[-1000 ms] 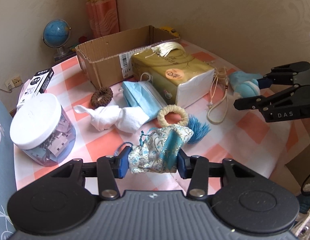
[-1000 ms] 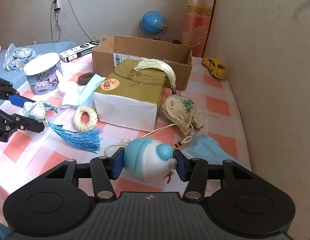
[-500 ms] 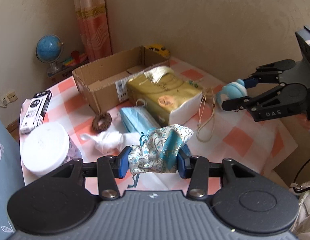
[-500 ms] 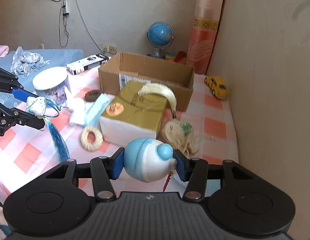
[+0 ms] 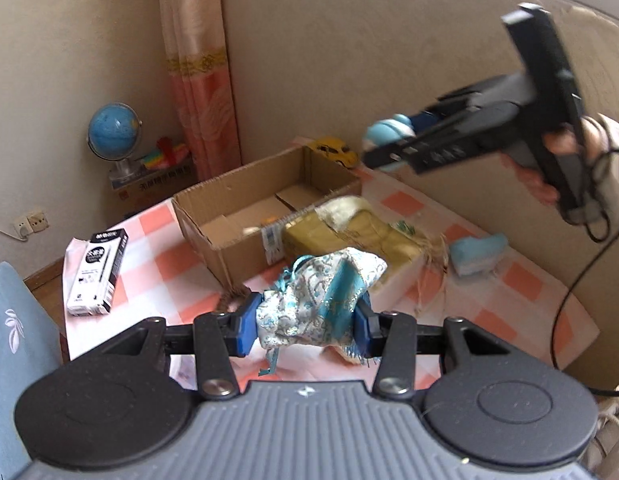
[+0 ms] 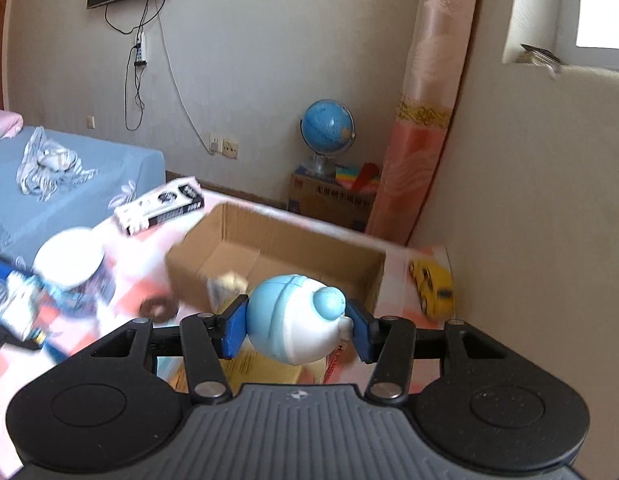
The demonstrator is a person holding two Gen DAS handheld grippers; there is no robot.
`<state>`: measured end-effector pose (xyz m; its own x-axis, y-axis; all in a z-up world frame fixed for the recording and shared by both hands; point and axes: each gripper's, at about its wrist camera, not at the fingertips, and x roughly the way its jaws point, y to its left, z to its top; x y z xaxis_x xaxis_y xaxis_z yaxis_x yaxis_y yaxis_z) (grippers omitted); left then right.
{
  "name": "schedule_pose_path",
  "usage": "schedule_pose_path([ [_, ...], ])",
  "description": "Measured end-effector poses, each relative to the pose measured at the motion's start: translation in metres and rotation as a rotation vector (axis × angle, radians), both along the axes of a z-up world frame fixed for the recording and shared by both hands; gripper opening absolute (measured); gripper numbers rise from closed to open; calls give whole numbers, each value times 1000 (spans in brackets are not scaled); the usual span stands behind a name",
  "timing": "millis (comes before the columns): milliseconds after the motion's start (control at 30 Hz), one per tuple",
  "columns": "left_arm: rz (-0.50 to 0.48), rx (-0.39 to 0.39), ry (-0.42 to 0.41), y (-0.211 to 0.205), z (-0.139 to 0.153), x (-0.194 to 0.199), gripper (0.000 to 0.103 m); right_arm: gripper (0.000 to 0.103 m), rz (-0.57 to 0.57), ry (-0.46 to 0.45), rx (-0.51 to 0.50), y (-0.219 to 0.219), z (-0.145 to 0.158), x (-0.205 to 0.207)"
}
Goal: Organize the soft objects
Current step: 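Carry the ball toy and sachet into the cardboard box and release both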
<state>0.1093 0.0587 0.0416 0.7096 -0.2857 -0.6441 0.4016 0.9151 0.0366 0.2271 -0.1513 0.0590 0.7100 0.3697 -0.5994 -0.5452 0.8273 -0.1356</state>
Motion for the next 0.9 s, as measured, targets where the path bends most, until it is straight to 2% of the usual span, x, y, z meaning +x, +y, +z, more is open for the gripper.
schedule_pose_path([
  [167, 25, 2, -7, 6, 2, 14, 45, 57, -1, 17, -9, 22, -2, 50],
  [233, 36, 2, -5, 8, 2, 19, 45, 60, -16, 26, -12, 27, -6, 65],
  [400, 52, 5, -5, 12, 2, 27, 45, 99, -30, 36, 3, 30, -17, 79],
  [433, 54, 5, -4, 13, 2, 29, 45, 102, -30, 34, 10, 29, -17, 77],
  [700, 55, 5, -9, 12, 12, 50, 45, 103, -55, 62, 60, 10, -18, 41],
  [900, 35, 26, -47, -1, 31, 86, 45, 103, -105, 89, 76, -4, -25, 1],
])
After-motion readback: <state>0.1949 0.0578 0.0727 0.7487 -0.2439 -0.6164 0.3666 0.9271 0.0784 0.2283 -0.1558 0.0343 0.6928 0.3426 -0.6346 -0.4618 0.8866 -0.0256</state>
